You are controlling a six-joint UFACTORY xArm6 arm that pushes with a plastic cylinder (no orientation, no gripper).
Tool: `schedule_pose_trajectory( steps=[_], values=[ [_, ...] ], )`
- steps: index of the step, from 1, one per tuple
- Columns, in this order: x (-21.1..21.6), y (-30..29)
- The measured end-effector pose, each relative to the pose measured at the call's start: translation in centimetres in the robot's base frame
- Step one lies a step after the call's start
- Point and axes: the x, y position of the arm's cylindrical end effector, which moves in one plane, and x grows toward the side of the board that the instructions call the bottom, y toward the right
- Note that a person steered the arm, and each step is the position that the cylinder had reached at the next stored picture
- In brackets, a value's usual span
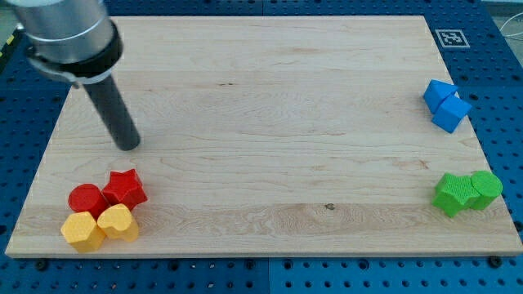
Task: Move your arm to the center right
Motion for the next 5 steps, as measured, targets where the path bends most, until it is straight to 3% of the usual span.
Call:
schedule_pose_trajectory(
  steps=[4,5],
  values=[
    [-4.8,1.6],
    [-4.8,6.0]
  ],
)
